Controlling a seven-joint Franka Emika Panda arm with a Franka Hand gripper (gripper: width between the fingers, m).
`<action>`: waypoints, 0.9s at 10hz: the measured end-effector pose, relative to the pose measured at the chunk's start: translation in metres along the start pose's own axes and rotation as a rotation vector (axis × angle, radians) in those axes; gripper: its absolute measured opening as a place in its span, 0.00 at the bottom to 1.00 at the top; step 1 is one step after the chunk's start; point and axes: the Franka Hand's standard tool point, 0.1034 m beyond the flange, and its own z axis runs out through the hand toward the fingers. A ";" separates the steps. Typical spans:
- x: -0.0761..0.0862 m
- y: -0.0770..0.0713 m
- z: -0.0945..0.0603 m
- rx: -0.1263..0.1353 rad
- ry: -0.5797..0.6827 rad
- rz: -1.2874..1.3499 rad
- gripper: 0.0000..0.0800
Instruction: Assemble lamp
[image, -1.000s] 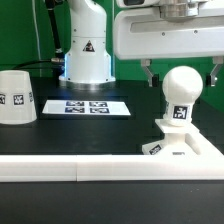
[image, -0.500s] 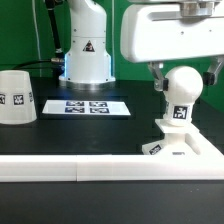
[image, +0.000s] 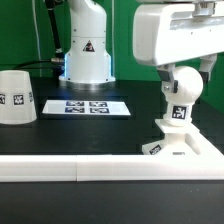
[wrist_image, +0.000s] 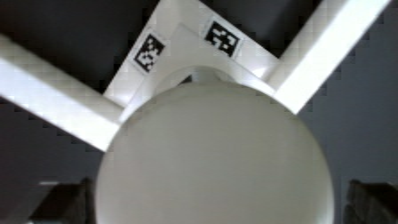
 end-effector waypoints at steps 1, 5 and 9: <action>-0.001 0.001 0.001 0.001 -0.003 -0.052 0.87; -0.002 0.000 0.002 -0.004 -0.010 -0.155 0.87; -0.003 0.000 0.002 -0.004 -0.010 -0.141 0.72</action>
Offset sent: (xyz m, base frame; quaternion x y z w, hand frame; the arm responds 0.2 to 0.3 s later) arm -0.0038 0.0028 0.0001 -0.0174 -0.0129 -0.1346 0.9907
